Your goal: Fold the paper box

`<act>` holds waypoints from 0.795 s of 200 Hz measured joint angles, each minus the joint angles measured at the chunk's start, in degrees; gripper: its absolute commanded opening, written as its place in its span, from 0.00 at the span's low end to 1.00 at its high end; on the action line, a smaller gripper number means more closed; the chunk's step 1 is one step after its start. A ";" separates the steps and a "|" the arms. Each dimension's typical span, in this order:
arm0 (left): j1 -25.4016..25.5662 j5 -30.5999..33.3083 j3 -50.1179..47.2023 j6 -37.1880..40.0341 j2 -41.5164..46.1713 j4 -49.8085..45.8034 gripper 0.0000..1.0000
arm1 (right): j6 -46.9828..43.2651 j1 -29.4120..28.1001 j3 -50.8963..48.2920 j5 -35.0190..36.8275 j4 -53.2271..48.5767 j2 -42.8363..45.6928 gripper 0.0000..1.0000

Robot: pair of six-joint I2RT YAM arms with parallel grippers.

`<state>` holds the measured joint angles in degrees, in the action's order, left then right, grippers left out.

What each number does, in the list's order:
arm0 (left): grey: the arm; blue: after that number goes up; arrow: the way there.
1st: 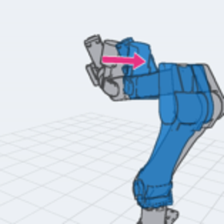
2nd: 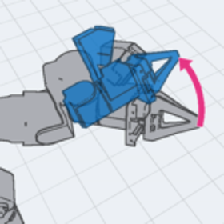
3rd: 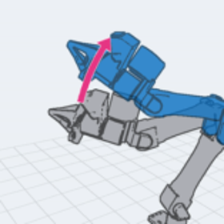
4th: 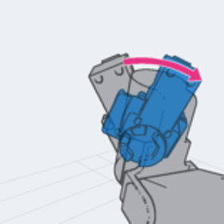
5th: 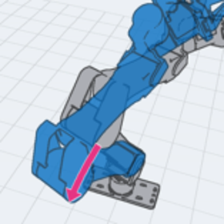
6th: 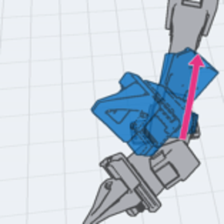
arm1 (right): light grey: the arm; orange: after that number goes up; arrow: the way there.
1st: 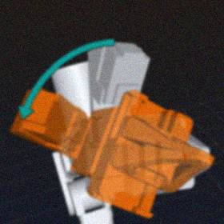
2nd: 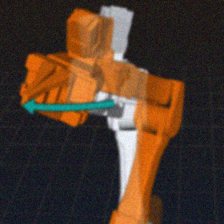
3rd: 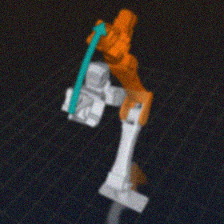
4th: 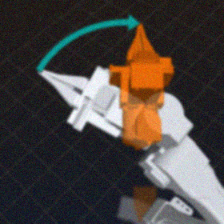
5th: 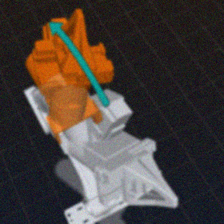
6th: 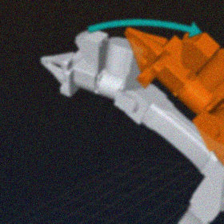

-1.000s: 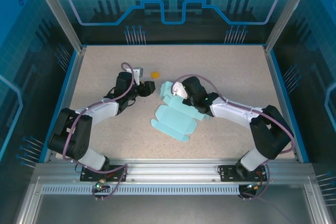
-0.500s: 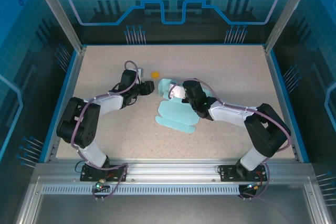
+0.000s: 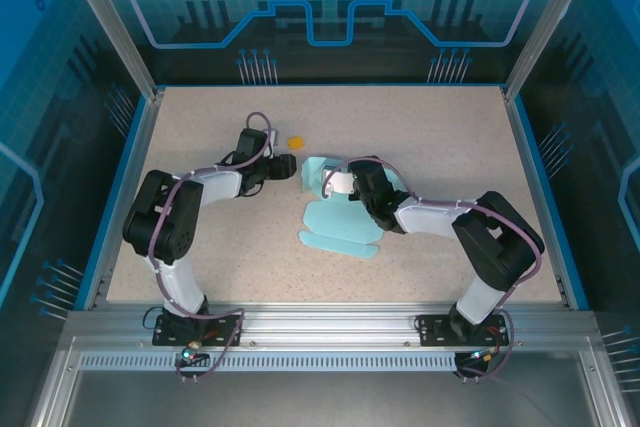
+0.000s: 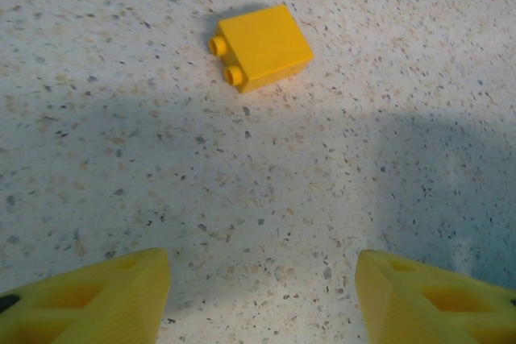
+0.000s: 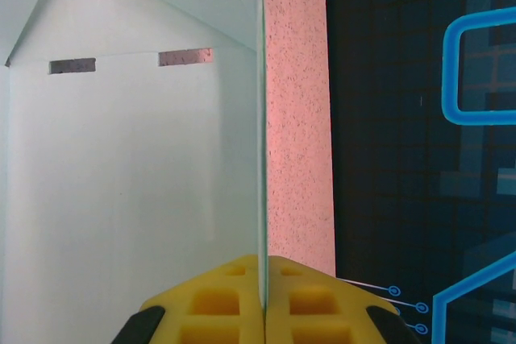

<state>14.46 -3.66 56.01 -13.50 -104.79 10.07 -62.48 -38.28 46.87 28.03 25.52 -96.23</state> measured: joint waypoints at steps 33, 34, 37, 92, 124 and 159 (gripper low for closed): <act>0.00 -1.90 0.44 1.53 -1.27 -0.02 0.64 | -0.46 0.09 -0.07 0.00 0.70 -0.35 0.01; 0.00 -2.03 0.50 1.66 -1.38 -0.04 0.64 | -0.46 0.09 -0.07 0.00 0.72 -0.35 0.01; 0.00 -2.25 0.61 1.75 -1.57 -0.02 0.64 | -0.50 0.09 -0.07 0.00 0.72 -0.35 0.01; 0.00 -9.51 1.07 3.78 -3.26 0.79 0.65 | -0.39 0.09 -0.07 0.00 0.66 -0.35 0.01; 0.00 -13.03 0.63 4.57 -3.26 2.32 0.64 | -0.28 0.11 -0.07 0.00 0.52 -0.35 0.01; 0.11 -16.02 -3.02 4.39 -2.12 5.60 0.64 | 0.74 0.48 0.00 -0.48 -0.20 -0.33 0.01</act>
<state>14.57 -19.68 52.99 -9.10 -106.91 15.66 -61.73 -37.80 46.87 27.55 25.32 -96.55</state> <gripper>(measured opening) 0.642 0.067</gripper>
